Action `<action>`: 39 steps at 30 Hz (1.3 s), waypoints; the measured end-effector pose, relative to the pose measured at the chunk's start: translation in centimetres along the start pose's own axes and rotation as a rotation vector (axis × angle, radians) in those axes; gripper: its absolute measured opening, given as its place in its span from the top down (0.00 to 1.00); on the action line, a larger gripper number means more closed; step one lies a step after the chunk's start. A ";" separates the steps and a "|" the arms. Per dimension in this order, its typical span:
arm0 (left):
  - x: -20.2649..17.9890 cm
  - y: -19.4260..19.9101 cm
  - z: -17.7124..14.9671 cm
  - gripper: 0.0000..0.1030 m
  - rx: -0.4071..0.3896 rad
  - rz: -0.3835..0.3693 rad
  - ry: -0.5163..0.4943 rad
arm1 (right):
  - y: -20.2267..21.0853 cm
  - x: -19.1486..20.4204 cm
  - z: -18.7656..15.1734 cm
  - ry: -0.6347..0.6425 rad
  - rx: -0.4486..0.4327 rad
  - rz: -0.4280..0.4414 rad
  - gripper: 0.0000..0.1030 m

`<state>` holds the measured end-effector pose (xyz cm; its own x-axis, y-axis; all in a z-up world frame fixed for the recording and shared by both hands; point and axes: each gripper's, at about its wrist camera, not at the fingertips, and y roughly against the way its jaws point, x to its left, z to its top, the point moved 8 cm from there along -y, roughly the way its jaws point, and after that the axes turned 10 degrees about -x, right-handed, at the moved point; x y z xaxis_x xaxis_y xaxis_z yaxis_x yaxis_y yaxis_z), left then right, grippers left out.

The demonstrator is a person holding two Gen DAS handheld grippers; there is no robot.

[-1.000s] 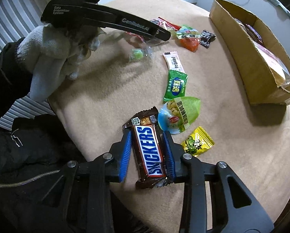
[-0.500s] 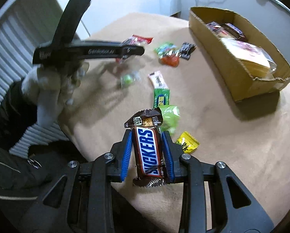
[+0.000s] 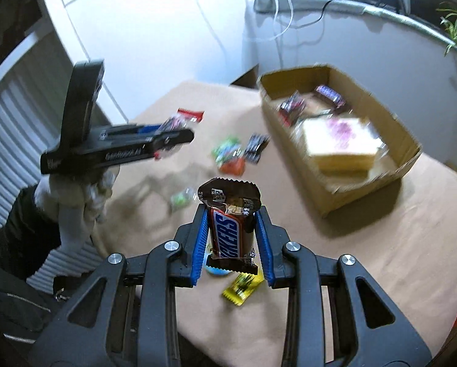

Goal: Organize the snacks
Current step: 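Grasp the red-trimmed candy bag with left gripper while right grasps a Snickers bar, then carry both snacks into the box and open both grippers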

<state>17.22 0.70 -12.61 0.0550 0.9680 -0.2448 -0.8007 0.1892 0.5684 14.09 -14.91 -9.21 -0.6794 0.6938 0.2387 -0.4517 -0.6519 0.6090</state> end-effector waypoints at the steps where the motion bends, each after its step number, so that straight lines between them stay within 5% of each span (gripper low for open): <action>1: -0.2 0.0 0.5 0.66 -0.008 -0.005 -0.001 | 0.2 -0.3 0.6 0.001 -0.014 -0.009 0.70; 20: -4.3 -3.5 6.4 0.66 -0.055 -0.068 -0.039 | -0.5 -8.2 7.5 -0.012 -0.097 -0.177 0.69; 39: -6.4 -10.3 8.7 0.66 -0.001 -0.053 -0.059 | -3.9 -15.5 7.9 -0.070 -0.042 -0.276 0.69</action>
<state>30.27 -6.03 -10.02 0.1321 0.9647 -0.2279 -0.7964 0.2402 0.5549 30.97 -20.72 -9.37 -0.4865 0.8653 0.1205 -0.6384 -0.4463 0.6271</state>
